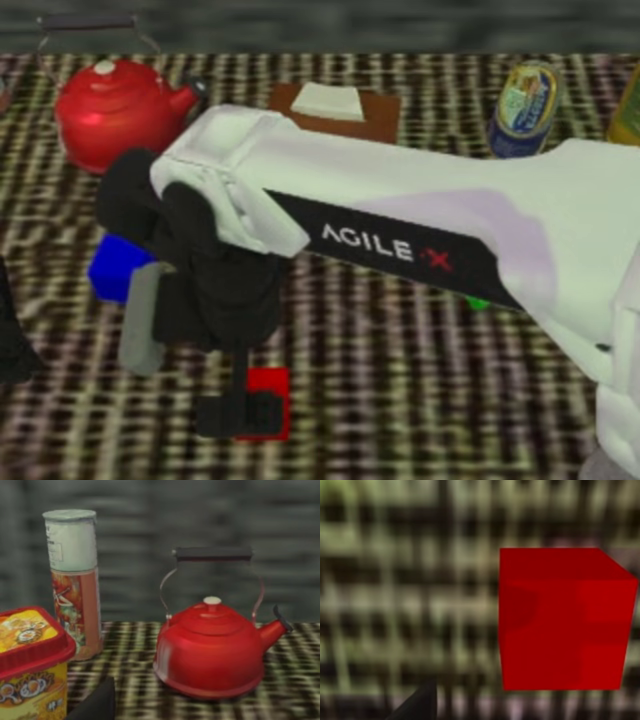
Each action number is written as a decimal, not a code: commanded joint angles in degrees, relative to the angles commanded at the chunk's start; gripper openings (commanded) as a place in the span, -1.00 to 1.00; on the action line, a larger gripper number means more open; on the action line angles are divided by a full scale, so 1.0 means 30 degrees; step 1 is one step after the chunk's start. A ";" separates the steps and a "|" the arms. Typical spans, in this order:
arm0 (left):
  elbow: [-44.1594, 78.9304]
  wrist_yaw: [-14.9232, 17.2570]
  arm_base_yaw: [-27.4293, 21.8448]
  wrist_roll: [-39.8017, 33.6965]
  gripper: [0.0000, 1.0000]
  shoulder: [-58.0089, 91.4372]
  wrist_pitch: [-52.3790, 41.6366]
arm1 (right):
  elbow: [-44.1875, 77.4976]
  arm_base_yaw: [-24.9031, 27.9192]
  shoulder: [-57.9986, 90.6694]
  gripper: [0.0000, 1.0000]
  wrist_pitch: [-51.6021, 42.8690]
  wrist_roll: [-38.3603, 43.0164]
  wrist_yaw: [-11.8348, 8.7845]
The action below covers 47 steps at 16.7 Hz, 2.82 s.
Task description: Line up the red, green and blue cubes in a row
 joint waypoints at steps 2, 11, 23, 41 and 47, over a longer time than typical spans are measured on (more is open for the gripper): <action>0.0000 0.0000 0.0000 0.0000 1.00 0.0000 0.0000 | -0.0061 -0.0133 0.0053 1.00 0.0059 0.0039 0.0002; 0.0000 0.0000 0.0000 0.0000 1.00 0.0000 0.0000 | -0.3852 -0.8393 -0.1850 1.00 0.1684 0.6507 0.0005; 0.0000 0.0000 0.0000 0.0000 1.00 0.0000 0.0000 | -0.6125 -1.1741 -0.2599 1.00 0.3282 0.9622 0.0068; 0.0000 0.0000 0.0000 0.0000 1.00 0.0000 0.0000 | -0.8993 -1.1737 -0.0554 0.10 0.8219 0.9672 0.0086; 0.0000 0.0000 0.0000 0.0000 1.00 0.0000 0.0000 | -0.8993 -1.1737 -0.0554 -0.81 0.8219 0.9672 0.0086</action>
